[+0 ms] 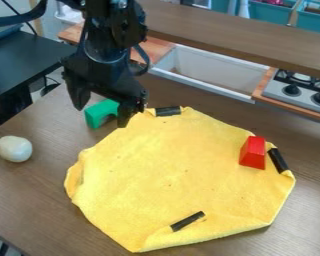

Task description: Move the red figure from the yellow cloth to the left side of the table

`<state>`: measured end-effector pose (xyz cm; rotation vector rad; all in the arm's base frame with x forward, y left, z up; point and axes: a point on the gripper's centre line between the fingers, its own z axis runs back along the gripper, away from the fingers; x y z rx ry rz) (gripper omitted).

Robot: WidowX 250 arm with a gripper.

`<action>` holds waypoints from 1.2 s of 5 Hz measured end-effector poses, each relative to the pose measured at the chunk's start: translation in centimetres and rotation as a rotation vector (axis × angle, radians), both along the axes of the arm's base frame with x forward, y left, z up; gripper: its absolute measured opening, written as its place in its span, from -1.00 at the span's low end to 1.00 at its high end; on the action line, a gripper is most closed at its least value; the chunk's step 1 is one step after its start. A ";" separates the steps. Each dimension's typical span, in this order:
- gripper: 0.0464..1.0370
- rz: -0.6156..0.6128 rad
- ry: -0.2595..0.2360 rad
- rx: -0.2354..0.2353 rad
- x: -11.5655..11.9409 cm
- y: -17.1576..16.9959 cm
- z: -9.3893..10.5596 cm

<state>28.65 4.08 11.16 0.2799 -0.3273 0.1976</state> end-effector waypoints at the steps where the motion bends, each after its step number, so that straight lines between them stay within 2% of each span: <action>1: 0.93 -0.010 0.033 -0.009 -0.1 -0.2 -0.9; 2: 0.93 -0.201 0.107 -0.081 1.7 0.3 -2.6; 3: 0.93 -0.277 0.121 -0.088 3.3 0.0 -2.7; 4: 0.93 -0.406 0.134 -0.115 4.9 -0.7 -3.0; 5: 0.93 -0.599 0.148 -0.116 6.8 -1.2 -2.8; 6: 0.93 -0.804 0.127 -0.060 8.1 -3.2 -3.2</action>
